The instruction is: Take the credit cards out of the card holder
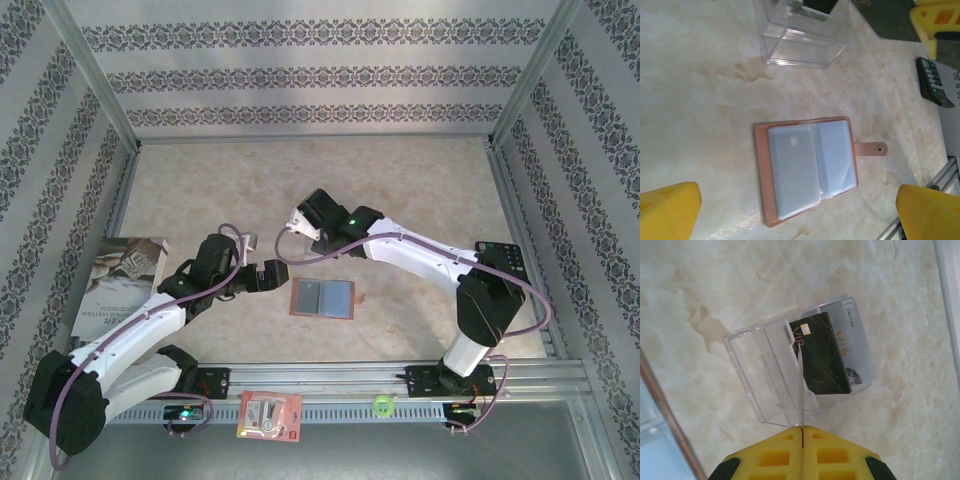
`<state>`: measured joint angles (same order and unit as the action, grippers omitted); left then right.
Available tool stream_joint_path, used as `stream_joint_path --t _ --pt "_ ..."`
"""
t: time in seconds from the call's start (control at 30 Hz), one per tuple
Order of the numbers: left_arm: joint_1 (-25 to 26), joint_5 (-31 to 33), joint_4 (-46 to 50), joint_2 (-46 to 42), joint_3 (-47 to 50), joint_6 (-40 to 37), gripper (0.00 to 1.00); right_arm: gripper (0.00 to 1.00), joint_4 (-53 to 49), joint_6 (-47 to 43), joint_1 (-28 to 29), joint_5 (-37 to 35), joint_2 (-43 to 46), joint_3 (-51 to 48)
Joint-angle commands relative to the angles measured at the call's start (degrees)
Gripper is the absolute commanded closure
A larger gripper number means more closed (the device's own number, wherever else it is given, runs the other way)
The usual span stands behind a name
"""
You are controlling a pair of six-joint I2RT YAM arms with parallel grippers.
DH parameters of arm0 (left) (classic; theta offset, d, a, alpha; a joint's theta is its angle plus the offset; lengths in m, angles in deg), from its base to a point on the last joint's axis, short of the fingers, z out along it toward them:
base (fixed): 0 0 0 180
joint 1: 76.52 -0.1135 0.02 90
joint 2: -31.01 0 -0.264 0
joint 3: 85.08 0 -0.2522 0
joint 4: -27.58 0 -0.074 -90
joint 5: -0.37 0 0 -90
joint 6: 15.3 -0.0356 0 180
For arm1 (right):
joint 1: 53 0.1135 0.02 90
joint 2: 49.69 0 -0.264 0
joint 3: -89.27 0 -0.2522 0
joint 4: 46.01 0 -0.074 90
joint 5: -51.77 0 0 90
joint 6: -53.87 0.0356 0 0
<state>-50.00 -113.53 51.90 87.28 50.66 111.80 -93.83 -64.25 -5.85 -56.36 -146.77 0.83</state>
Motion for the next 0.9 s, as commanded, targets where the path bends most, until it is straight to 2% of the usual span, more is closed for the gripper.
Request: stream_joint_path --t 0.0,0.37,0.87 --pt "-1.94 0.41 3.85 -1.35 1.09 0.20 0.00 1.00 0.05 -6.15 -1.26 0.97 -1.16 2.71" --pt "-5.29 -0.31 4.23 -0.53 1.12 -0.13 0.00 1.00 -0.32 -11.73 -2.95 3.18 -6.38 6.62" --pt "-6.89 -0.48 3.52 1.03 1.39 -0.14 0.00 1.00 3.29 -15.48 -3.91 2.05 -10.52 7.28"
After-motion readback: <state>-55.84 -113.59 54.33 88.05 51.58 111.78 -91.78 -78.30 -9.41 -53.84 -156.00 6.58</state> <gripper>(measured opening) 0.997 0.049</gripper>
